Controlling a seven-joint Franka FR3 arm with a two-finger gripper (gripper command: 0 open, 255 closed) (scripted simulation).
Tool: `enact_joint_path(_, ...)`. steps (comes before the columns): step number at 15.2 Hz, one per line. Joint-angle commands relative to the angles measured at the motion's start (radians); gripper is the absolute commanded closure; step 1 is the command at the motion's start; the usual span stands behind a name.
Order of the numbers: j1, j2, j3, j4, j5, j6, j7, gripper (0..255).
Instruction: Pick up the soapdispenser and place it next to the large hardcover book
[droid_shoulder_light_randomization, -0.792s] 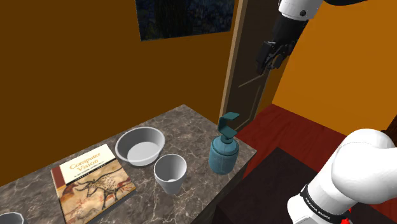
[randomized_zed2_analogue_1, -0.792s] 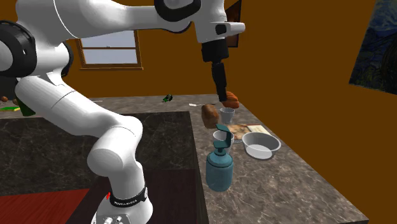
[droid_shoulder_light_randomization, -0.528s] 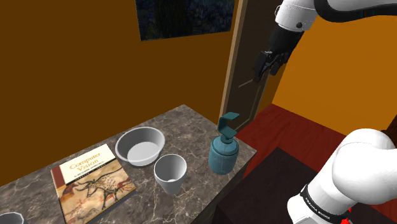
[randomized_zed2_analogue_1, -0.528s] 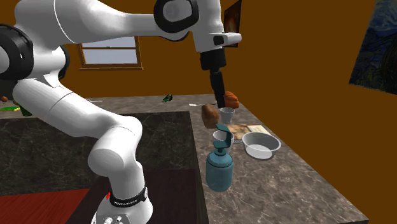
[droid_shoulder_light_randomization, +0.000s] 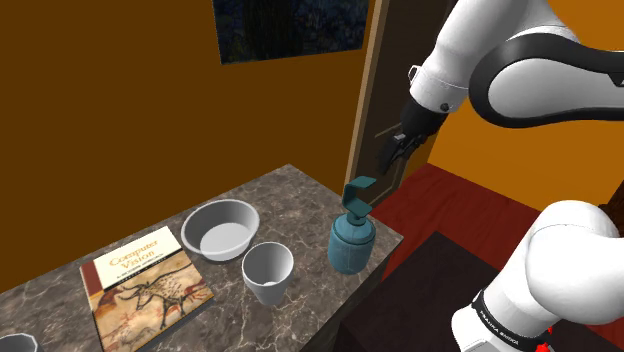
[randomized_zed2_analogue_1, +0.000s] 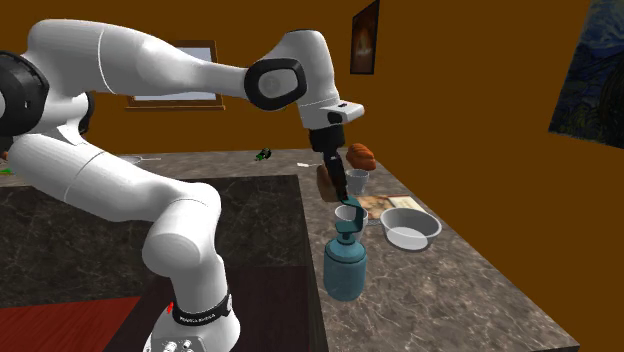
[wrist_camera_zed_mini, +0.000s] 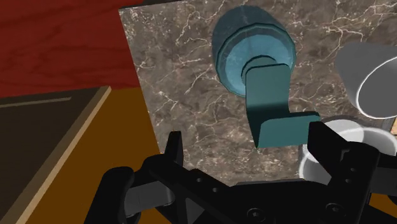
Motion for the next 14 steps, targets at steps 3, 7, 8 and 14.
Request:
enact_joint_path(3,0.050,-0.022,0.036,-0.145,0.040,0.154,0.011,0)
enact_joint_path(7,0.098,0.002,0.073,-0.240,0.077,0.295,0.027,0)
enact_joint_path(8,0.097,0.014,0.075,-0.247,0.077,0.315,0.027,0)
enact_joint_path(14,0.090,0.110,0.088,-0.288,0.083,0.452,0.027,0)
